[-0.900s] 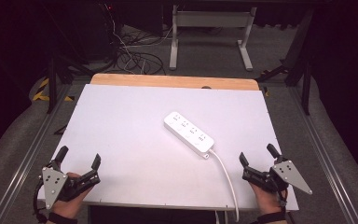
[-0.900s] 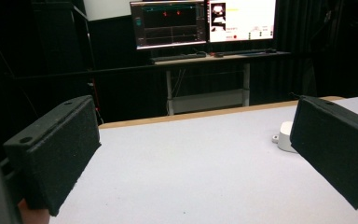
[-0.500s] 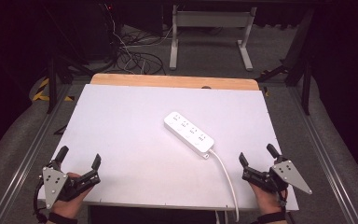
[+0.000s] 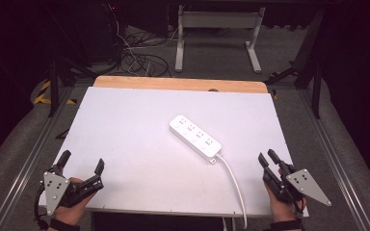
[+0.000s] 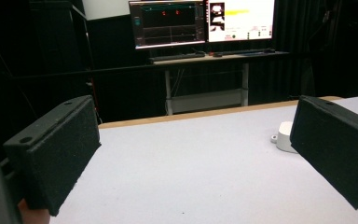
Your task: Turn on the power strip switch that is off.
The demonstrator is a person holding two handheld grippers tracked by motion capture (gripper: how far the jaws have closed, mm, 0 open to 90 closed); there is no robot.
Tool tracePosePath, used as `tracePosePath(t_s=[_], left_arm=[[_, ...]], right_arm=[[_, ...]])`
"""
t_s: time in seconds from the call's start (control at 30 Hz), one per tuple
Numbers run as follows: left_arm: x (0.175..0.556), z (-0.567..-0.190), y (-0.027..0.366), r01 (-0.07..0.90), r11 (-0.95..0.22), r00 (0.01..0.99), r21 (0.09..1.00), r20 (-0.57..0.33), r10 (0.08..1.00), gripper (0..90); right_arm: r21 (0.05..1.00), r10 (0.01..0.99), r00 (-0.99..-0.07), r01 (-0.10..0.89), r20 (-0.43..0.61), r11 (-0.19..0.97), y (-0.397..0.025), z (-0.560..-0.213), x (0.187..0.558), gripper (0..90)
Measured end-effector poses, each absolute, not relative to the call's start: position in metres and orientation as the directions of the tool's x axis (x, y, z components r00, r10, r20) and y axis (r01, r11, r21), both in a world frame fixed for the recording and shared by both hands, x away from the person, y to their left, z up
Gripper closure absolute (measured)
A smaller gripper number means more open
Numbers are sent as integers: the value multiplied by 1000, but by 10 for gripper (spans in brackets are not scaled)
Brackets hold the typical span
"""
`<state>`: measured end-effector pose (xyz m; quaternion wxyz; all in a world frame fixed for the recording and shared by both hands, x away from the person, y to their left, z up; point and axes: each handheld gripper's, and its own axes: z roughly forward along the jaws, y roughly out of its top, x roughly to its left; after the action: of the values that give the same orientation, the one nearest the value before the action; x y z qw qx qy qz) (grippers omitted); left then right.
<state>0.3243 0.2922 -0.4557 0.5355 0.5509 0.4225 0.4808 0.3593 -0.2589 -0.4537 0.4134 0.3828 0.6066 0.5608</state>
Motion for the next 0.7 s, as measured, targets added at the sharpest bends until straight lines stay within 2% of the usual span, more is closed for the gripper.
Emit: tracePosePath(t_s=[0.1,0.27,0.37,0.53,0.7], left_arm=[[324,-456,292,-50,-69,184,996,77,980,20],[325,-456,291,-47,-72,187,996,80,979,21],[325,-457,291,-45,-77,184,996,84,979,20],[324,-457,290,-46,-84,187,995,91,978,21],[324,-457,288,-47,-101,191,994,108,976,20]], right_arm=[[996,925,-374,12,-73,83,-261,-450,356,900],[995,926,-376,97,23,15,-269,-438,359,900],[994,923,-379,103,62,-24,-275,-418,361,900],[999,920,-391,51,1,20,-274,-371,360,900],[992,910,-414,103,-19,68,-269,-329,375,900]])
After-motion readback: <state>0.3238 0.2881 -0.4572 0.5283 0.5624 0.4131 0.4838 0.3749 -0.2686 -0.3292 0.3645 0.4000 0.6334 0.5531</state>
